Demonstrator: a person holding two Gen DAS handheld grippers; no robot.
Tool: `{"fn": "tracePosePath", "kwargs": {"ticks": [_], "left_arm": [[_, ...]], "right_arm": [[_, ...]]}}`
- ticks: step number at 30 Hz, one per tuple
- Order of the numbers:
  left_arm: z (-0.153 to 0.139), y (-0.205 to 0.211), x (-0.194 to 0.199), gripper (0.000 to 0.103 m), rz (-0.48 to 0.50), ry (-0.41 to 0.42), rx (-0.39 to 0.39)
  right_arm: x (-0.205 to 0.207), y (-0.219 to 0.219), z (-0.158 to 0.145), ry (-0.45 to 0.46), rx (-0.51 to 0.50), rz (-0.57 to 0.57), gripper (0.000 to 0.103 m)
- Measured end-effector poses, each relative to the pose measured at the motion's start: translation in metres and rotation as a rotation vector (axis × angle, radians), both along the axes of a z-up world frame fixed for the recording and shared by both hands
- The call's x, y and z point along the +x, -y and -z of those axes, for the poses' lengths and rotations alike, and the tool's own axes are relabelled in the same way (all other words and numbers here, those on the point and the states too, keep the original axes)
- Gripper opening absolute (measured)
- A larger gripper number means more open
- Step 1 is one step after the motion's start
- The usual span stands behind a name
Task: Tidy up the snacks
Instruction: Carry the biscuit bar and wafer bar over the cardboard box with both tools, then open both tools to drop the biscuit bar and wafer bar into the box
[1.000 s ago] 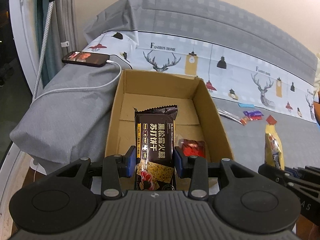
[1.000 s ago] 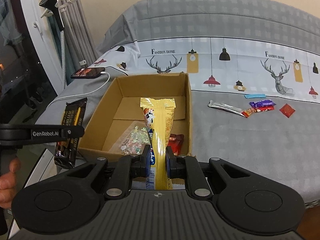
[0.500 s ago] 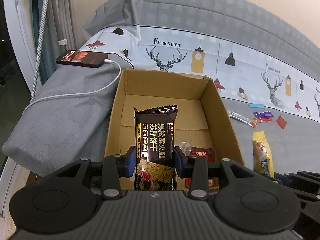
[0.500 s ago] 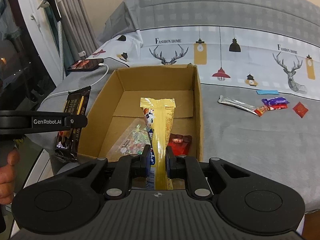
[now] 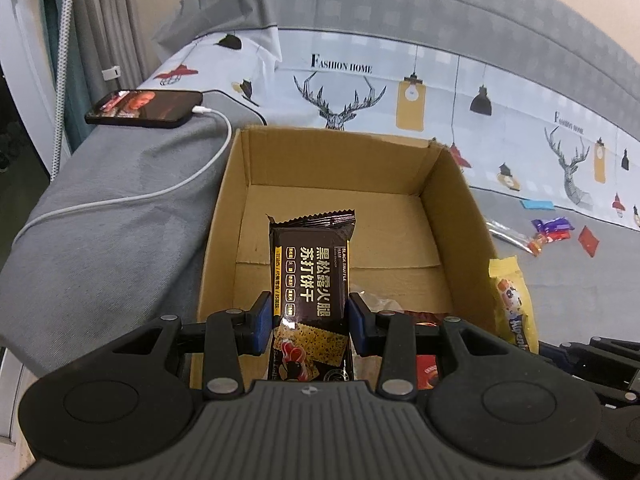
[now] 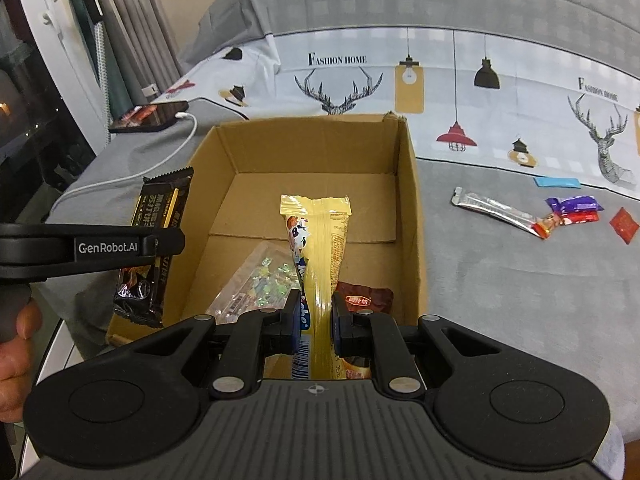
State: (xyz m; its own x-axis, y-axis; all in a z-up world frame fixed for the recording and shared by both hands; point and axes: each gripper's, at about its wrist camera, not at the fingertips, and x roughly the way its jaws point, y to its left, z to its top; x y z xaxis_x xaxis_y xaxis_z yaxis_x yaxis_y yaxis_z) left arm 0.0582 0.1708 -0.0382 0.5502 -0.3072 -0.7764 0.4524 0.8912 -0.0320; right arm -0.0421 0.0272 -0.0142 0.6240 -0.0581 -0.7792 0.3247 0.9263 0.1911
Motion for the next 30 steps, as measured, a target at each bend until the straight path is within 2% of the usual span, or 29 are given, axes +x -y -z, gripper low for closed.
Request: {"fn": "tracePosePath", "kwargs": {"ticks": [14,23,25,27,28,30], "left_arm": [[0.046,0.017,0.038,0.043,0.006,-0.054,0.081],[0.061,0.023,0.047,0.043,0.018,-0.066,0.114],[0.060,0.023,0.048,0.053,0.022,-0.055,0.110],[0.055,0.022,0.045,0.098,0.017,-0.017,0.105],[0.051,0.021,0.043,0.103,0.002,0.017,0.104],[0.043,0.017,0.036,0.103,-0.013,0.080,0.109]], "right_arm": [[0.039,0.012,0.043,-0.093,0.032,-0.003,0.016],[0.053,0.015,0.058,-0.122,0.043,-0.010,0.016],[0.055,0.017,0.059,-0.122,0.041,-0.002,0.017],[0.057,0.021,0.059,-0.117,0.046,0.014,0.019],[0.058,0.023,0.058,-0.114,0.052,0.023,0.022],[0.058,0.028,0.056,-0.114,0.079,0.051,0.054]]}}
